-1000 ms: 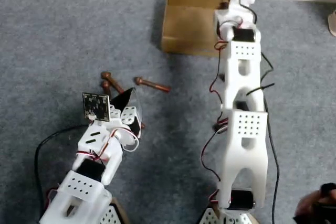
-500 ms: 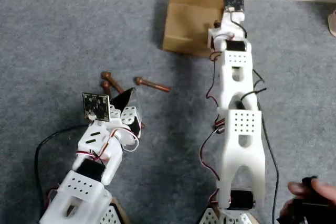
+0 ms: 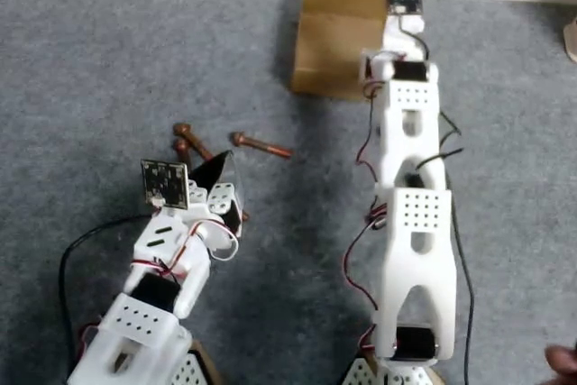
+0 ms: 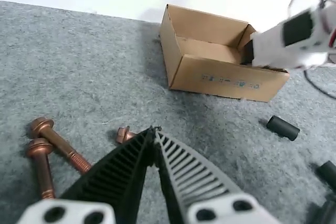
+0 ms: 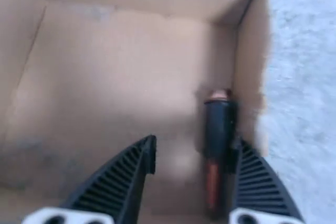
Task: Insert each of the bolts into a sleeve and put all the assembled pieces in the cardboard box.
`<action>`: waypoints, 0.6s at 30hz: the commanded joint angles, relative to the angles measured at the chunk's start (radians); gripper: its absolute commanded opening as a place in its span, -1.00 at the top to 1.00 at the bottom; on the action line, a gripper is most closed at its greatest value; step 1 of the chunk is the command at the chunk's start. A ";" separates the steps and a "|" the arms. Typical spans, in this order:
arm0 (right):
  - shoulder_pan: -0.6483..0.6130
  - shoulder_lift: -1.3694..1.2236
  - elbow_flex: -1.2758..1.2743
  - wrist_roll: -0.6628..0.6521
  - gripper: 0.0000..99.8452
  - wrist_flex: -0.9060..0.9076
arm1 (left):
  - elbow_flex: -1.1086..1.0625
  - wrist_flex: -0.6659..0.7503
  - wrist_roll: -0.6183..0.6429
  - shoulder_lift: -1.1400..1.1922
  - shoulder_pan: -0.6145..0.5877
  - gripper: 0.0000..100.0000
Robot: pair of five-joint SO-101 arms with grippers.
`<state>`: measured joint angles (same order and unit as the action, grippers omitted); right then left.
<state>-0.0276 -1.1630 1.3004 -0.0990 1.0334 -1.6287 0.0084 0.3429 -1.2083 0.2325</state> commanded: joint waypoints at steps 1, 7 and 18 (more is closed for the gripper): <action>0.015 0.116 0.120 0.008 0.57 0.145 | 0.007 0.021 -0.009 -0.013 0.019 0.99; 0.015 0.142 0.285 0.008 0.57 0.392 | 0.012 -0.002 -0.009 -0.013 0.019 0.99; 0.101 0.142 0.437 0.003 0.57 0.730 | 0.018 -0.021 -0.009 -0.015 0.019 0.99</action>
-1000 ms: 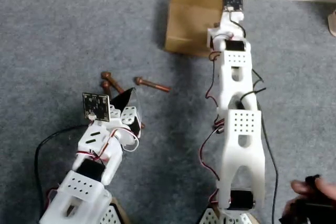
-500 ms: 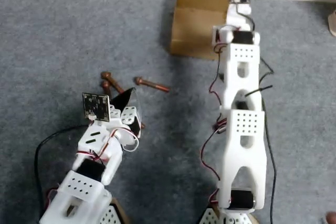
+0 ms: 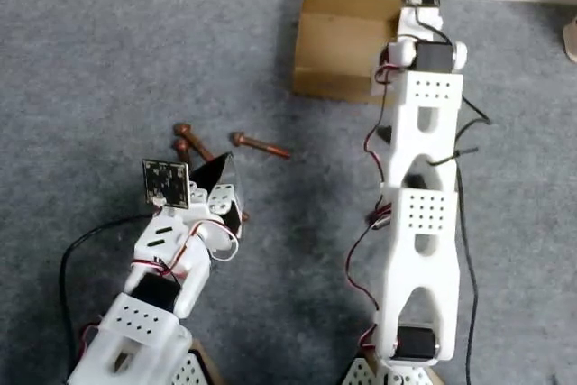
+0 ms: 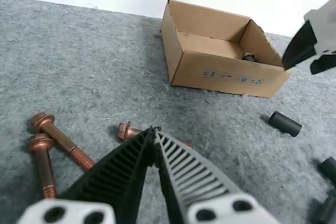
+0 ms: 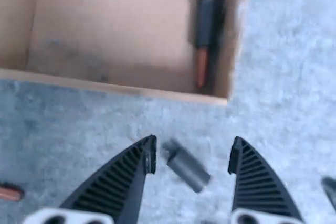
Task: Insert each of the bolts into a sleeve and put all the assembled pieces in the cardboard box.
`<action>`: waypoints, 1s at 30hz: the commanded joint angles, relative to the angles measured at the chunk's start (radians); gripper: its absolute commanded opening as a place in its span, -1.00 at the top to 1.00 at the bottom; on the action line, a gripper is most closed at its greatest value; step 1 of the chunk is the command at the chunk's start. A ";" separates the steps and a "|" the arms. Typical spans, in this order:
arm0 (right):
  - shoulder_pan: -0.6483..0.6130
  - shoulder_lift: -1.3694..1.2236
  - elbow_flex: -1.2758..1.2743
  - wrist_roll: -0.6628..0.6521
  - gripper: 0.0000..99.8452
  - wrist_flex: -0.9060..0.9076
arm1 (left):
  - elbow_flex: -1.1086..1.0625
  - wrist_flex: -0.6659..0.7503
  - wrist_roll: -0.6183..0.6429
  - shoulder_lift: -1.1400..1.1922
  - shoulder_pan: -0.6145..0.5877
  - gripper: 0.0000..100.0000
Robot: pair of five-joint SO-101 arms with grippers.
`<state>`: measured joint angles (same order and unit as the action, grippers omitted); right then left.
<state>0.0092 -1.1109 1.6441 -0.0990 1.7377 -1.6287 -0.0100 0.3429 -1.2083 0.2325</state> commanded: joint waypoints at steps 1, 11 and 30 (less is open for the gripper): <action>0.081 0.090 0.093 0.003 0.57 0.025 | 0.018 -0.003 -0.009 -0.015 0.019 0.99; 0.151 0.093 -0.027 -0.190 0.57 0.028 | 0.018 -0.003 -0.009 -0.015 0.019 0.99; 0.128 0.446 -0.750 -0.624 0.57 -0.059 | 0.018 -0.003 -0.009 -0.015 0.019 0.99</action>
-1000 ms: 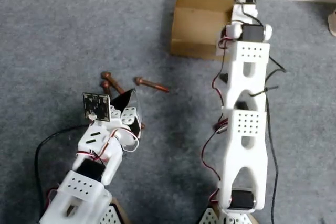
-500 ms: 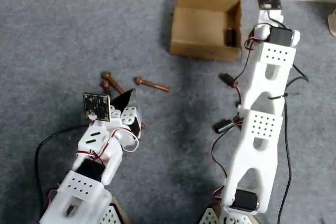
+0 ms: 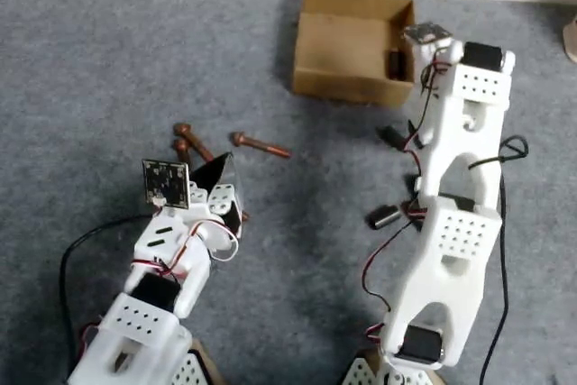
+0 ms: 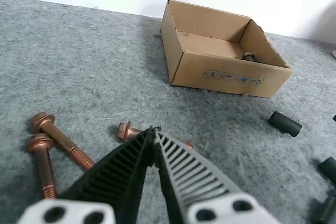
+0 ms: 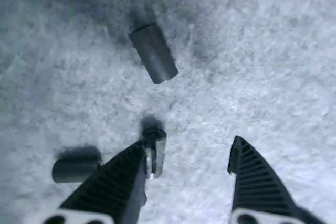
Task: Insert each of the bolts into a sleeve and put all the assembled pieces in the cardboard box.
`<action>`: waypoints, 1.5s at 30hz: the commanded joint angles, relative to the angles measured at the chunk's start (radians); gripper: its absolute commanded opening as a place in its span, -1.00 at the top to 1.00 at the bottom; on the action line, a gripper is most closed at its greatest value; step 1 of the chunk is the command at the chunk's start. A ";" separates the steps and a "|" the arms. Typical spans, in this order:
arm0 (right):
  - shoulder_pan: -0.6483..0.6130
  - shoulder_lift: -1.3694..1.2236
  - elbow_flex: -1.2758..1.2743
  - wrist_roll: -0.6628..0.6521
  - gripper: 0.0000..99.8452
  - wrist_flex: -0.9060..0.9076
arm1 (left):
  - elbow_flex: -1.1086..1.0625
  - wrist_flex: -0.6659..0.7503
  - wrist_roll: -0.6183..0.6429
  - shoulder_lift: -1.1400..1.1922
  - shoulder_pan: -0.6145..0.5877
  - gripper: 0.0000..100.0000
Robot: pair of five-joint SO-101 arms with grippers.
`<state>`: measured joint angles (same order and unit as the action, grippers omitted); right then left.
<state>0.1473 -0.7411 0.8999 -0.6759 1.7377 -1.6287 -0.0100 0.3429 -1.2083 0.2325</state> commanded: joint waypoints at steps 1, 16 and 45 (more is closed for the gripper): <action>-0.010 0.076 -0.008 -0.061 0.57 -0.079 | 0.018 -0.003 -0.009 -0.015 0.019 0.99; -0.159 -0.076 -0.013 -0.133 0.57 -0.114 | 0.018 -0.003 -0.009 -0.015 0.019 0.99; -0.168 -0.461 0.490 -0.133 0.57 0.010 | 0.018 -0.002 -0.009 -0.015 0.019 0.99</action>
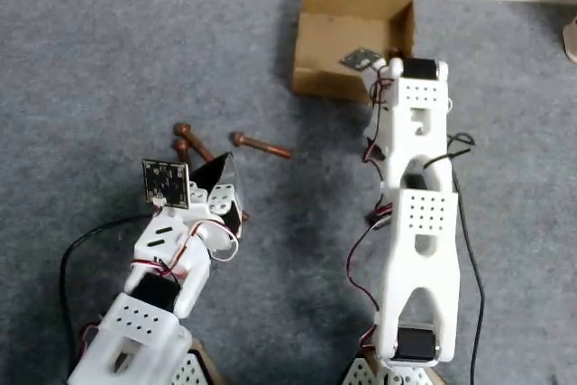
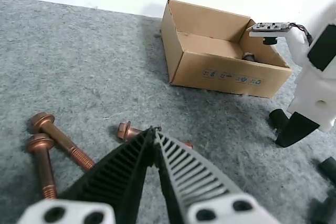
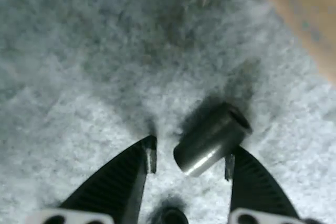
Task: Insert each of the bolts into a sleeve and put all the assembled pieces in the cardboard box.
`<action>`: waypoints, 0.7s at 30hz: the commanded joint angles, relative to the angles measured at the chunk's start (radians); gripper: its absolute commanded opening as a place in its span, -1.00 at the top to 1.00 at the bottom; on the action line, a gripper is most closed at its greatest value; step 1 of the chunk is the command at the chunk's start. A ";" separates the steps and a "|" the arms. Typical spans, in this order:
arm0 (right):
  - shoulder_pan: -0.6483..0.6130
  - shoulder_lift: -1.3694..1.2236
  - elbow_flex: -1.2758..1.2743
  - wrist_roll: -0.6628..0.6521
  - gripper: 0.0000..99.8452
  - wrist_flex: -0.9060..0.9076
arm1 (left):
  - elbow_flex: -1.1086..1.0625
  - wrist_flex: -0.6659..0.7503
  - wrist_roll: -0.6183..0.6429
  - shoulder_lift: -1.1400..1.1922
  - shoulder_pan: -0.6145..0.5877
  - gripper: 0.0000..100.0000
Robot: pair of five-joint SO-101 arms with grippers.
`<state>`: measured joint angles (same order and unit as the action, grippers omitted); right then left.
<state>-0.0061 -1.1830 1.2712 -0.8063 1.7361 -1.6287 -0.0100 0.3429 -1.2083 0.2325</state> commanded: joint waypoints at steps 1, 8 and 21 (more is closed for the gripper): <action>-0.015 -0.025 0.150 -0.003 0.57 0.018 | 0.018 -0.002 -0.009 -0.015 0.019 0.99; -0.013 -0.035 0.265 0.178 0.57 0.016 | 0.018 -0.003 -0.009 -0.015 0.019 0.99; -0.012 -0.035 0.255 0.414 0.57 0.019 | 0.018 -0.005 -0.009 -0.015 0.019 0.99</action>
<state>-0.0092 -1.2428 1.4922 -0.4335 1.7407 -1.6287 -0.0100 0.3429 -1.2083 0.2325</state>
